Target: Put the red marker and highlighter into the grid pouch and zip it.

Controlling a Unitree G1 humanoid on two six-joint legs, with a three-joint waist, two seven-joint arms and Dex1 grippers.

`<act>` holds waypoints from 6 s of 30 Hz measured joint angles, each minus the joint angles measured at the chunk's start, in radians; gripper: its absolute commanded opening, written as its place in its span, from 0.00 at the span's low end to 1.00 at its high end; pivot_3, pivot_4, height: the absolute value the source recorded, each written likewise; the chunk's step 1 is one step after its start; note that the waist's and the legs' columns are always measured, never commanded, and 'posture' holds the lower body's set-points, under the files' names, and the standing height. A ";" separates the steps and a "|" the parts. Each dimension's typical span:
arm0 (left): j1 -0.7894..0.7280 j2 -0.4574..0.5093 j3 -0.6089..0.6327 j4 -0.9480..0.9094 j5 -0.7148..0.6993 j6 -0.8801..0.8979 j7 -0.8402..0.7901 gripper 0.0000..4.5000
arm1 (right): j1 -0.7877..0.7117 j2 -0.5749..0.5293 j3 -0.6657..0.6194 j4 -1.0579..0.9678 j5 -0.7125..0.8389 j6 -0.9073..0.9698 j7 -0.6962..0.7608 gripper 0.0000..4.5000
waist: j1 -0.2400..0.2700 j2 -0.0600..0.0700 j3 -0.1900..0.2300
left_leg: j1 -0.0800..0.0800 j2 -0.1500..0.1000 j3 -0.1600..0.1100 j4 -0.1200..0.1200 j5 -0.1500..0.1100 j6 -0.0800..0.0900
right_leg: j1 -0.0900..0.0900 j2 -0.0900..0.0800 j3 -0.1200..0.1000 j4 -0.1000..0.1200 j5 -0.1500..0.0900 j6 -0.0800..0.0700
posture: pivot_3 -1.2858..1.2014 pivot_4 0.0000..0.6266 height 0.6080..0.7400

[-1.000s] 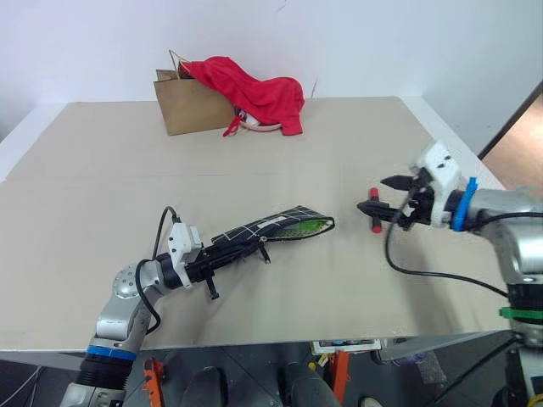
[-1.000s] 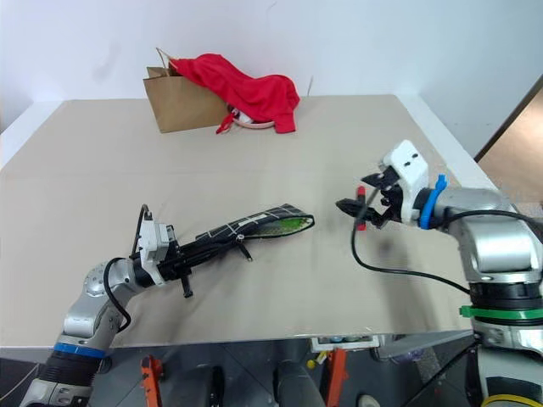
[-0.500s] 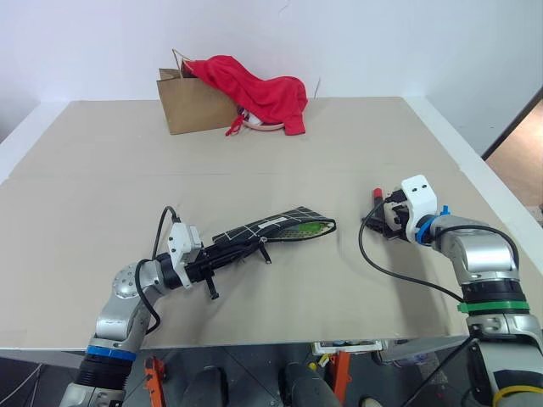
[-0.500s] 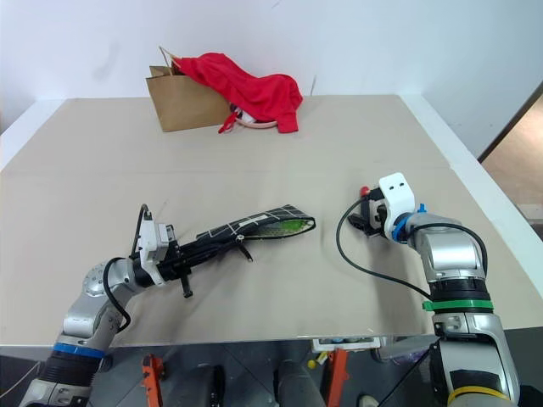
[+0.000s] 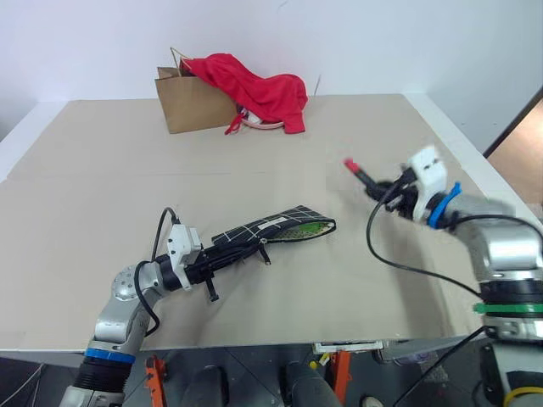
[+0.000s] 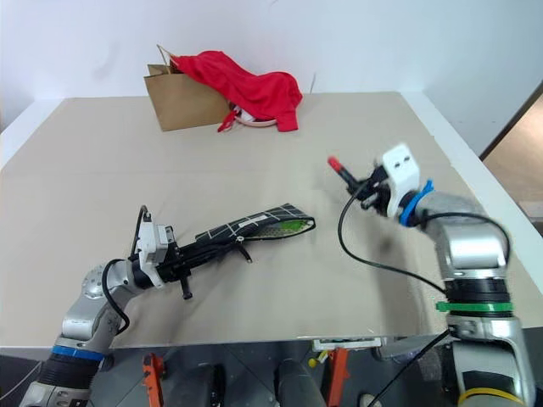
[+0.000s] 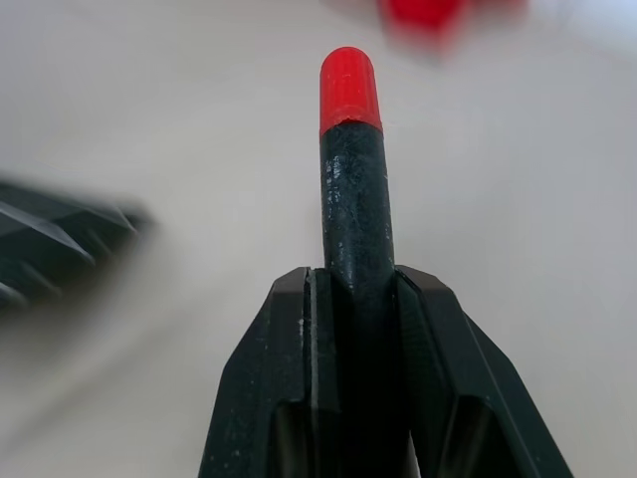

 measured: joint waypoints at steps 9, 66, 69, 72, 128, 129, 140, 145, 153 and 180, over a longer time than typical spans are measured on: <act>-0.002 -0.002 0.000 0.000 -0.001 0.001 -0.004 0.00 | 0.234 -0.269 -0.030 -0.288 0.100 -0.108 0.353 0.12 | -0.001 0.000 0.000 | 0.003 0.000 0.001 0.003 -0.001 -0.001 | 0.003 -0.002 0.000 0.000 -0.001 0.002 | 0.52 0.24 1.00; -0.017 -0.009 -0.008 0.031 0.003 -0.002 -0.014 0.00 | -0.019 -0.031 0.069 -0.241 0.203 -0.019 0.390 0.98 | 0.001 -0.001 0.000 | 0.004 0.000 -0.002 0.001 -0.001 -0.001 | 0.005 -0.001 -0.003 0.000 0.000 -0.005 | 0.52 0.24 1.00; -0.019 -0.013 -0.009 0.032 0.008 -0.003 -0.002 0.00 | 0.101 -0.044 0.027 -0.333 0.365 0.134 0.389 0.98 | 0.000 -0.001 0.000 | 0.004 0.000 -0.002 0.002 -0.001 -0.001 | 0.005 -0.001 -0.003 0.000 0.000 -0.004 | 0.52 0.24 1.00; -0.019 -0.013 -0.008 0.034 0.009 -0.002 0.007 0.00 | 0.165 -0.046 0.024 -0.345 0.415 0.213 0.354 0.98 | 0.000 -0.001 0.000 | 0.004 0.000 -0.001 0.003 -0.001 -0.001 | 0.005 -0.001 -0.002 0.000 0.000 0.000 | 0.52 0.24 1.00; -0.061 -0.102 0.022 -0.016 -0.068 0.219 0.194 0.00 | 0.001 0.116 0.217 0.028 -0.013 0.134 -0.053 0.00 | -0.002 -0.003 -0.001 | 0.000 0.000 -0.001 0.002 0.002 -0.001 | 0.000 0.001 0.000 0.000 0.002 0.000 | 0.52 0.24 1.00; -0.061 -0.100 0.022 -0.016 -0.068 0.219 0.193 0.00 | -0.002 0.102 0.207 0.054 -0.022 0.125 -0.055 0.00 | -0.002 -0.003 -0.001 | 0.000 0.000 -0.001 0.002 0.002 0.000 | 0.000 0.001 0.000 0.000 0.002 0.000 | 0.52 0.24 1.00; -0.061 -0.086 0.016 -0.016 -0.065 0.210 0.196 0.00 | -0.016 0.073 0.154 0.168 -0.047 0.052 -0.057 0.26 | -0.003 -0.003 0.000 | 0.000 0.000 -0.001 0.001 0.002 0.000 | 0.000 0.001 0.001 0.000 0.002 -0.001 | 0.52 0.24 1.00; -0.066 -0.087 0.036 -0.015 -0.067 0.210 0.221 0.00 | 0.066 0.092 0.156 0.066 0.014 0.090 0.015 0.73 | -0.002 -0.003 0.000 | 0.000 0.000 -0.001 0.001 0.002 0.000 | 0.000 0.001 0.000 0.000 0.002 0.000 | 0.52 0.24 1.00; -0.087 -0.071 -0.008 0.018 -0.029 0.142 0.124 0.00 | 0.281 -0.094 -0.032 -0.032 0.167 0.126 0.217 0.91 | 0.011 -0.003 0.000 | 0.000 -0.005 -0.001 0.001 0.002 0.000 | 0.002 -0.003 0.000 -0.001 0.000 0.004 | 0.52 0.24 1.00; -0.151 0.031 -0.031 0.129 -0.062 0.147 -0.202 0.65 | 0.514 -0.087 -0.273 -0.145 0.282 0.091 0.180 0.92 | -0.002 -0.003 0.000 | 0.004 -0.002 -0.002 0.002 0.001 0.001 | 0.004 -0.001 0.000 0.000 0.000 0.004 | 0.52 0.24 1.00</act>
